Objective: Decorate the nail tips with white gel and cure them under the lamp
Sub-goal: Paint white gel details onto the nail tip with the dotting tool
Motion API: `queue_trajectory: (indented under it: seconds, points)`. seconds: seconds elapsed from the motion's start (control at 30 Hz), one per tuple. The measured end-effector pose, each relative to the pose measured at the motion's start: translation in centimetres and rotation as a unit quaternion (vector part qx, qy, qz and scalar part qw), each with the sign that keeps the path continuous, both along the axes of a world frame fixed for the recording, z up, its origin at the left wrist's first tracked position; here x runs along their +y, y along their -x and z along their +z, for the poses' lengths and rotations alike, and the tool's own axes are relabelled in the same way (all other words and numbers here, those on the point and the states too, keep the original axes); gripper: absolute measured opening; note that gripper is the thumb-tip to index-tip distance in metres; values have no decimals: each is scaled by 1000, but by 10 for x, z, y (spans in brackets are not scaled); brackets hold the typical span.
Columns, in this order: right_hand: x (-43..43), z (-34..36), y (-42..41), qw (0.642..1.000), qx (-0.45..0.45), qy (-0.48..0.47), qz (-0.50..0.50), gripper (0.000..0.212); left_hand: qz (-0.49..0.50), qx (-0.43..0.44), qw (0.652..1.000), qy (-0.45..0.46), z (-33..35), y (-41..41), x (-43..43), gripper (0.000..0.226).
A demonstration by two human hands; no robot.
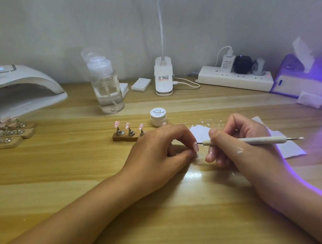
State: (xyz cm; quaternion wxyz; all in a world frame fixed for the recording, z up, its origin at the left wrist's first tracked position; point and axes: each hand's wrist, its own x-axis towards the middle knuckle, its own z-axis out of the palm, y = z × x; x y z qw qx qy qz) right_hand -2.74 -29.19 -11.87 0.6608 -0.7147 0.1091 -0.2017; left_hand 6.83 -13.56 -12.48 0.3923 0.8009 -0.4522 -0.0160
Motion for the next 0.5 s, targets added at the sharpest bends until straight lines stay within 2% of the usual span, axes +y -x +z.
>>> queue_trajectory:
  seconds: [0.5]
  points:
    - [0,1,1,999,-27,-22,-33,32,3,7,1000,4,-1,0,-1,14]
